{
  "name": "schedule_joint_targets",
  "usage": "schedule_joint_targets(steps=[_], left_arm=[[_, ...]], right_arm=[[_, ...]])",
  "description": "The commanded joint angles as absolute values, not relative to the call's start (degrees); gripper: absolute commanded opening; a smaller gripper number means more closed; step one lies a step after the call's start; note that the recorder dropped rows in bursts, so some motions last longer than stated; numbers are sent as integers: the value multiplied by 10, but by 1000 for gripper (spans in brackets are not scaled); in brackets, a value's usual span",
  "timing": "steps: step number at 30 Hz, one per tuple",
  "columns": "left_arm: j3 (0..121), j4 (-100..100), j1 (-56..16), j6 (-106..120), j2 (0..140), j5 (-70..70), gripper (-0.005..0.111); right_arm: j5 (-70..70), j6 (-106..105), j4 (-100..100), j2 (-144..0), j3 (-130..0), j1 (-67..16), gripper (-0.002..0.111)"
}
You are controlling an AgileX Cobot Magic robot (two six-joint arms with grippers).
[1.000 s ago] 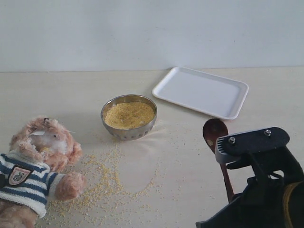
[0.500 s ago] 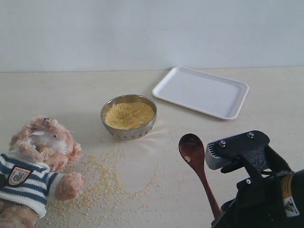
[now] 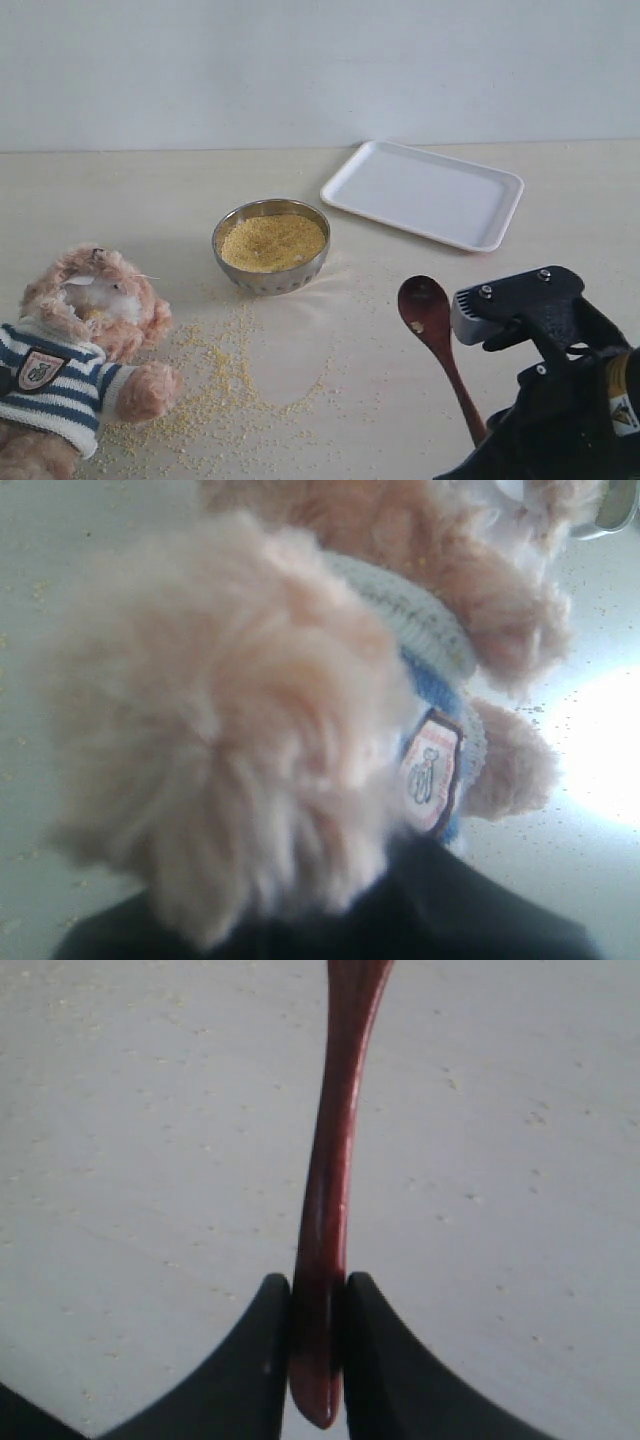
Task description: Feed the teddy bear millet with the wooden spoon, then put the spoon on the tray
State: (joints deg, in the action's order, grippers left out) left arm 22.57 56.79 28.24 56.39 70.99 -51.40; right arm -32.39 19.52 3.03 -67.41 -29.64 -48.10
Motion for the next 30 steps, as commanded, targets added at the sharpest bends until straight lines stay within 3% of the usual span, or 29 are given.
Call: schedule_joint_targets(steps=[1,30], left_arm=[[223,576,284,567,708,-520,5],[223,576,284,567,708,-520,5]], right_arm=[[-360,286,-68,-658,-294,-478,2],[-412,336,-120,-611,-294,-479,2]])
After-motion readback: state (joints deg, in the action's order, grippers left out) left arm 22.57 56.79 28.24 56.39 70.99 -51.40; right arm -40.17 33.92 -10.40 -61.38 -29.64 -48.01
